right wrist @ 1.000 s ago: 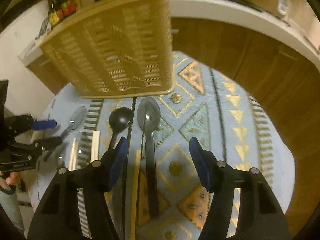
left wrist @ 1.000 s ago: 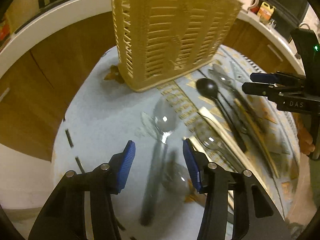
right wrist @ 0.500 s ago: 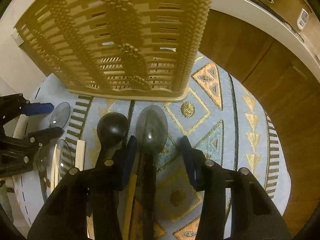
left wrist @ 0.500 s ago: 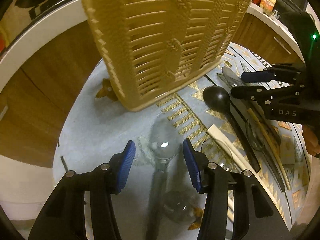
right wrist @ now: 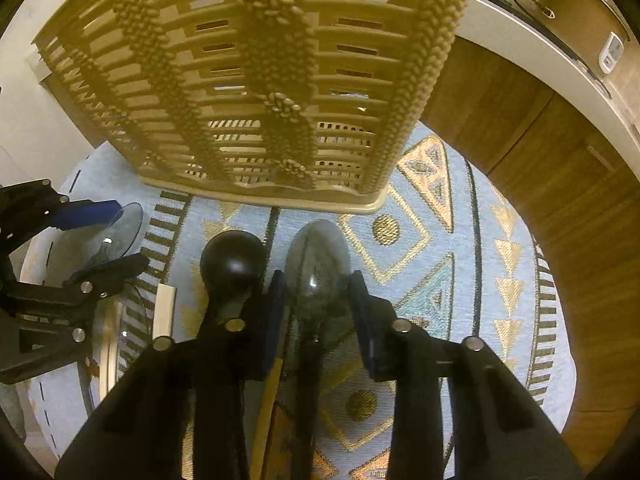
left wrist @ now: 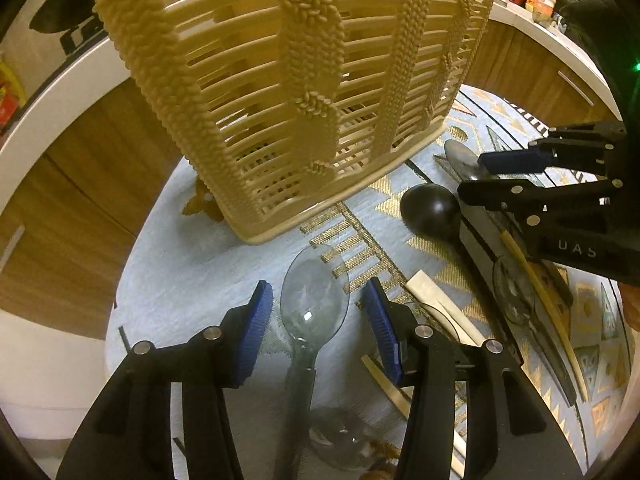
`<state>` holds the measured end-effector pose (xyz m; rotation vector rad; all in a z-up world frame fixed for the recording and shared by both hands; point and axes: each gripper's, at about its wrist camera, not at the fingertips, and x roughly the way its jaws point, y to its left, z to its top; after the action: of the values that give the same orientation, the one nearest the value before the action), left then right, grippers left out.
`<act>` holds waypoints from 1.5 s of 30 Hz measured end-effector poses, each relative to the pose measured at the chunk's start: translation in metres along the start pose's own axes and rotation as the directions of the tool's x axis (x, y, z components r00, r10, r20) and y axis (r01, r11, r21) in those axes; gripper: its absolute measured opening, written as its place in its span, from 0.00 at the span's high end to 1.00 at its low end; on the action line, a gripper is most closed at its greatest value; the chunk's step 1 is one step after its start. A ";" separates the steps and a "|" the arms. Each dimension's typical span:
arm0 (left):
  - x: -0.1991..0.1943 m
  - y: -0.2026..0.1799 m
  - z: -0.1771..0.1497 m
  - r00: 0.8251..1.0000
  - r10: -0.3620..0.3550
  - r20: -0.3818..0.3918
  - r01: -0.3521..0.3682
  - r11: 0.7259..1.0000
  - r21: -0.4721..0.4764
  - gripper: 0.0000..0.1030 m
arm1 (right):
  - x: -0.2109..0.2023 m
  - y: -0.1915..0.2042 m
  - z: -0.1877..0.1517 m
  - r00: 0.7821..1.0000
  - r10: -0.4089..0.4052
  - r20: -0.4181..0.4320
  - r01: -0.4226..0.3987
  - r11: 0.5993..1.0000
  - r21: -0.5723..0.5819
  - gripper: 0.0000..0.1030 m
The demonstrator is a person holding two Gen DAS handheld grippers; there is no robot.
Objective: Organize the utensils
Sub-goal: 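Close the right gripper on the clear spoon handle and lift it, then carry the clear spoon over the beige caddy and release it inside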
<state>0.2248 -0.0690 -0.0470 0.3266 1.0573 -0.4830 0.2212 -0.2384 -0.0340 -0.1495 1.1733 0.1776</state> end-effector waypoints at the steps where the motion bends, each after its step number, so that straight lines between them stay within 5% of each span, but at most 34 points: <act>1: 0.000 -0.001 0.001 1.000 0.001 0.001 -0.001 1.000 -0.001 0.57 | 0.001 0.003 0.001 1.000 -0.006 0.002 0.006 1.000 -0.007 0.72; 8: 0.008 -0.020 0.003 1.000 0.013 0.008 -0.013 1.000 0.011 0.69 | 0.000 0.014 -0.001 1.000 -0.008 0.008 0.008 1.000 -0.016 0.72; 21: -0.003 -0.039 -0.007 0.996 0.066 0.061 -0.067 0.998 0.011 0.69 | -0.046 -0.003 -0.032 0.993 0.046 0.108 -0.045 0.999 -0.007 0.72; 35: -0.071 -0.054 -0.027 0.975 0.082 0.208 -0.081 0.997 -0.009 0.69 | -0.125 0.006 -0.061 0.939 0.124 0.320 -0.124 0.992 -0.022 0.72; 39: -0.106 -0.052 -0.032 0.950 0.079 0.303 -0.071 0.997 -0.037 0.69 | -0.152 0.005 -0.057 0.906 0.146 0.396 -0.152 0.988 -0.017 0.72; 45: -0.165 -0.041 -0.028 0.886 0.073 0.458 -0.032 0.995 -0.097 0.70 | -0.195 0.002 -0.052 0.833 0.167 0.528 -0.195 0.981 -0.003 0.72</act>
<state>0.1155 -0.0538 0.0855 0.1492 0.5988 -0.4363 0.1007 -0.2594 0.1266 0.0588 0.6367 0.3333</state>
